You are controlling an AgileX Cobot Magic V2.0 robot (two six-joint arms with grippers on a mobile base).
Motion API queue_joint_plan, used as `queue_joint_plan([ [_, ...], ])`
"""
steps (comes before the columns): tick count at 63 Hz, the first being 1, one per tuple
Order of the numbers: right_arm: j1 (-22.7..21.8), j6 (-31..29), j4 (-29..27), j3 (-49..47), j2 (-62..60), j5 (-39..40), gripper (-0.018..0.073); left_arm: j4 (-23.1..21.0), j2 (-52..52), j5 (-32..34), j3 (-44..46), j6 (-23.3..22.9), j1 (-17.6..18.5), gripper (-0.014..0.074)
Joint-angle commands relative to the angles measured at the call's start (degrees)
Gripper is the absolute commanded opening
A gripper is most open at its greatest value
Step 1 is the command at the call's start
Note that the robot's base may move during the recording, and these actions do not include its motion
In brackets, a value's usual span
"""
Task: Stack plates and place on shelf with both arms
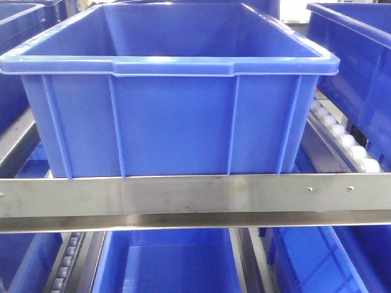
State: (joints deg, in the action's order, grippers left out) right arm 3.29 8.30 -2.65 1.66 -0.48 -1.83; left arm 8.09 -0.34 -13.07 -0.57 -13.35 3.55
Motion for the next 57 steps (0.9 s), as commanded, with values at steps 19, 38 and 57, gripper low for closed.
queue_joint_plan([
  [19,-0.5,-0.6,0.4,-0.9,-1.4,5.1,0.0048,-1.4,-1.1,9.6,-1.2,-0.4,2.0,0.009],
  [38,-0.5,-0.6,0.4,-0.9,-1.4,5.1,0.0048,-4.4,-1.0,10.0,-1.2,-0.4,2.0,0.009],
  [57,-0.5,-0.6,0.4,-0.9,-1.4,5.1,0.0048,-9.7,-1.0,10.3,-1.2,6.9,2.0,0.009],
])
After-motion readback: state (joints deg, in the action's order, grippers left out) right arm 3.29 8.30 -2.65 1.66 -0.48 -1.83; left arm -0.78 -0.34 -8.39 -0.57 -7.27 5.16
